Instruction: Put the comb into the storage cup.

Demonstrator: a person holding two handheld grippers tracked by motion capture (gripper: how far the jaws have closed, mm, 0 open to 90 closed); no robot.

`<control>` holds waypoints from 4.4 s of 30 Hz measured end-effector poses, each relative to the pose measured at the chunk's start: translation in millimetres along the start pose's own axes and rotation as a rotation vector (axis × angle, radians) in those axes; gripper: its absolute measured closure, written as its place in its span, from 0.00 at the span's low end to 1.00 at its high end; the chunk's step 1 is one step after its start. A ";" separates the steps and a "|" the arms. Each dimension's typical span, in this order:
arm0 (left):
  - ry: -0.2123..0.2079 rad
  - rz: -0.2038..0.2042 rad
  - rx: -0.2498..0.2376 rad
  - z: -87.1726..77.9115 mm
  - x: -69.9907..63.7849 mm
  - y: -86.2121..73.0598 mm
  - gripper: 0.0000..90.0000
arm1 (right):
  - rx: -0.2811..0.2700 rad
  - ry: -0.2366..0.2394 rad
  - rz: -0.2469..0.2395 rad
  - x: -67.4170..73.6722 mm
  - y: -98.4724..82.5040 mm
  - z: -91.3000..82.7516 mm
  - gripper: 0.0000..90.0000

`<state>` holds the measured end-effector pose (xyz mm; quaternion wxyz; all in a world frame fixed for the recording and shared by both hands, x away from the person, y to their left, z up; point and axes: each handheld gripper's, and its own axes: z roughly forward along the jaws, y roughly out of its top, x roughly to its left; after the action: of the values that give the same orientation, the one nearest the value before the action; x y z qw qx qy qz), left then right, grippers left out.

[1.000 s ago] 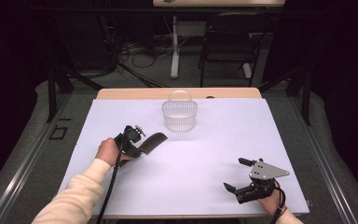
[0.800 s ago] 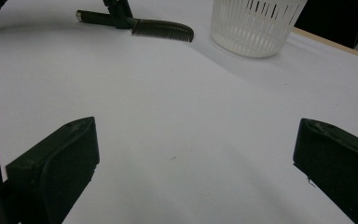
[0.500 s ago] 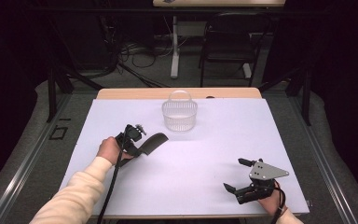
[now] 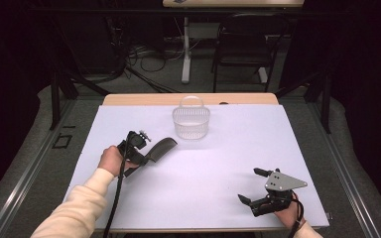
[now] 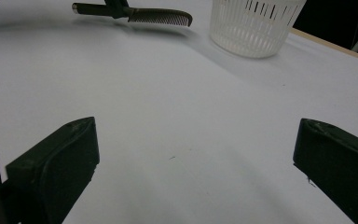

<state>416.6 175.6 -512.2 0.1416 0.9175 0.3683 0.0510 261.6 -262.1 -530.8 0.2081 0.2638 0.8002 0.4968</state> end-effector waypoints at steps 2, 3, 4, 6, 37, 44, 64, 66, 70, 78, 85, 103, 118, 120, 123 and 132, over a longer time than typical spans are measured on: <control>-0.005 -0.005 -0.015 -2.1 0.2 -1.3 0.80 | -0.001 -0.002 0.001 0.0 0.0 -0.3 0.00; -0.005 -0.004 -0.023 -2.9 0.3 -2.0 0.80 | -0.001 -0.002 0.000 -0.2 0.0 -0.4 0.00; -0.003 -0.004 -0.029 -4.1 0.0 -2.5 0.80 | -0.001 -0.003 0.000 -0.2 -0.1 -0.5 0.00; -0.006 -0.006 -0.045 -6.4 -0.7 -3.6 0.80 | -0.003 -0.003 0.001 -0.4 -0.1 -0.6 0.00; -0.007 -0.030 -0.251 -25.6 -6.4 -21.3 0.80 | -0.001 -0.007 -0.003 -0.8 0.2 -0.7 0.00; -0.004 -0.040 -0.297 -28.4 -7.7 -24.3 0.80 | -0.002 -0.009 -0.002 -1.5 0.2 -0.8 0.00; -0.014 -0.058 -0.390 -30.2 -11.0 -29.7 0.80 | -0.002 -0.008 -0.002 -0.7 0.7 -1.4 0.00; -0.014 -0.061 -0.404 -30.7 -11.6 -30.0 0.80 | -0.002 -0.008 -0.001 -0.7 0.7 -1.4 0.00; -0.006 -0.053 -0.426 -31.8 -12.8 -29.5 0.80 | -0.002 -0.006 -0.001 -0.8 0.6 -1.2 0.00; 0.004 -0.058 -0.487 -31.3 -15.7 -27.6 0.80 | -0.004 -0.006 -0.001 -0.8 0.6 -1.3 0.00; 0.009 -0.056 -0.523 -31.2 -16.1 -26.5 0.80 | -0.004 -0.006 -0.002 -0.7 0.6 -1.3 0.00; 0.023 -0.070 -0.592 -31.8 -14.2 -20.3 0.80 | -0.006 -0.008 -0.003 -1.1 0.6 -1.2 0.00; 0.033 -0.076 -0.634 -36.7 -12.9 -8.4 0.80 | -0.005 -0.009 -0.001 -1.2 0.5 -1.3 0.00; 0.037 -0.077 -0.639 -36.8 -12.8 -6.5 0.80 | -0.007 -0.009 -0.001 -1.4 0.4 -1.2 0.00; 0.038 -0.078 -0.643 -37.4 -12.1 -3.7 0.80 | -0.008 -0.009 -0.002 -1.5 0.4 -1.4 0.00; 0.046 -0.079 -0.656 -40.8 -10.5 2.4 0.80 | -0.009 -0.009 -0.003 -1.5 0.4 -1.4 0.00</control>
<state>402.6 175.7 -472.4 0.4231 0.8064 0.3707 0.1823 262.0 -263.9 -529.8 0.2138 0.2640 0.7973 0.4989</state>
